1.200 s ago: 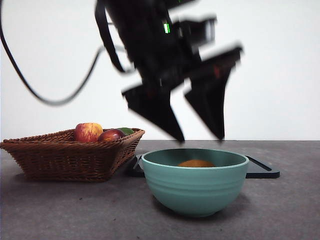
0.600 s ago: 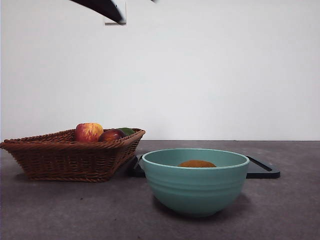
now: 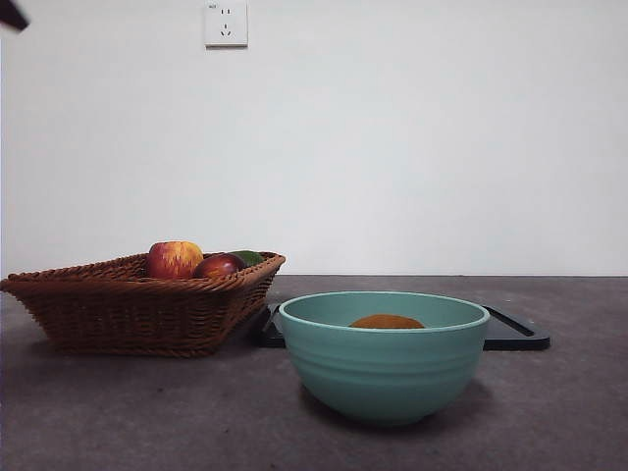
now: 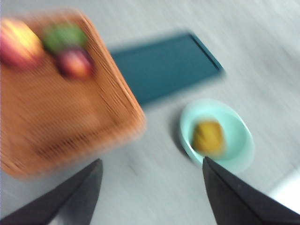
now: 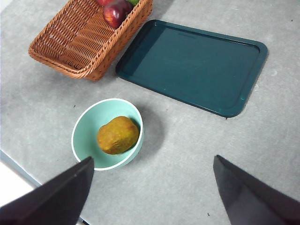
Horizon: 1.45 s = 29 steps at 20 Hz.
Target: Pick up the wifruite, put it on the bowl, pick up the plate, put it on desk
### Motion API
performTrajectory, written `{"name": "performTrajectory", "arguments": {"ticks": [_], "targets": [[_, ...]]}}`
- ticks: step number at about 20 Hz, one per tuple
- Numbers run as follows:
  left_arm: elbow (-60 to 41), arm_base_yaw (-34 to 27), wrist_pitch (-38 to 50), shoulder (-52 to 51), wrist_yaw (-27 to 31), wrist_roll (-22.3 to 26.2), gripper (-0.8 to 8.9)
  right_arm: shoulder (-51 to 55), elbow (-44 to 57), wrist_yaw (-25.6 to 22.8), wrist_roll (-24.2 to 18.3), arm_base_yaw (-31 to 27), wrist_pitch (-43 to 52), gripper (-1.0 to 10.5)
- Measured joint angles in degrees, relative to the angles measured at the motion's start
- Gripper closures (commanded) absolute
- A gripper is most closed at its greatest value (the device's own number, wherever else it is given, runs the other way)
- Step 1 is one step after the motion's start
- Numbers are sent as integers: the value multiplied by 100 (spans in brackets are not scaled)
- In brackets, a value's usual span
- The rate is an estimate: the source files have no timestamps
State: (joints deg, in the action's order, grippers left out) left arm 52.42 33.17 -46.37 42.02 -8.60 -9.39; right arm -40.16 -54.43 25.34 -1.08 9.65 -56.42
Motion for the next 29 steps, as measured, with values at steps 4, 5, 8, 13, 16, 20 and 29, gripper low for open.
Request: {"name": "performTrajectory", "arguments": {"ticks": [4, 5, 8, 13, 16, 20, 29], "targets": [[-673, 0, -326, -310, -1403, -28, 470, -7, 0, 0, 0, 0, -4, 538], [-715, 0, -389, -308, -1696, -9, 470, -13, 0, 2, 0, 0, -15, 538], [-717, 0, -387, -308, -1853, 46, 470, -87, 0, 2, 0, 11, -79, 538], [-717, 0, -306, -308, -1858, 59, 470, -184, 0, 22, 105, 232, -260, 543], [-717, 0, -186, -308, -1858, 81, 470, -334, 195, 59, 330, 507, -177, 607], [-717, 0, -186, -308, -1858, 94, 470, -649, 1073, 55, 951, 1043, 765, 610], [-717, 0, -177, -308, -1858, 94, 470, -2527, 1506, -953, 1943, 2194, 3121, 733]]}}
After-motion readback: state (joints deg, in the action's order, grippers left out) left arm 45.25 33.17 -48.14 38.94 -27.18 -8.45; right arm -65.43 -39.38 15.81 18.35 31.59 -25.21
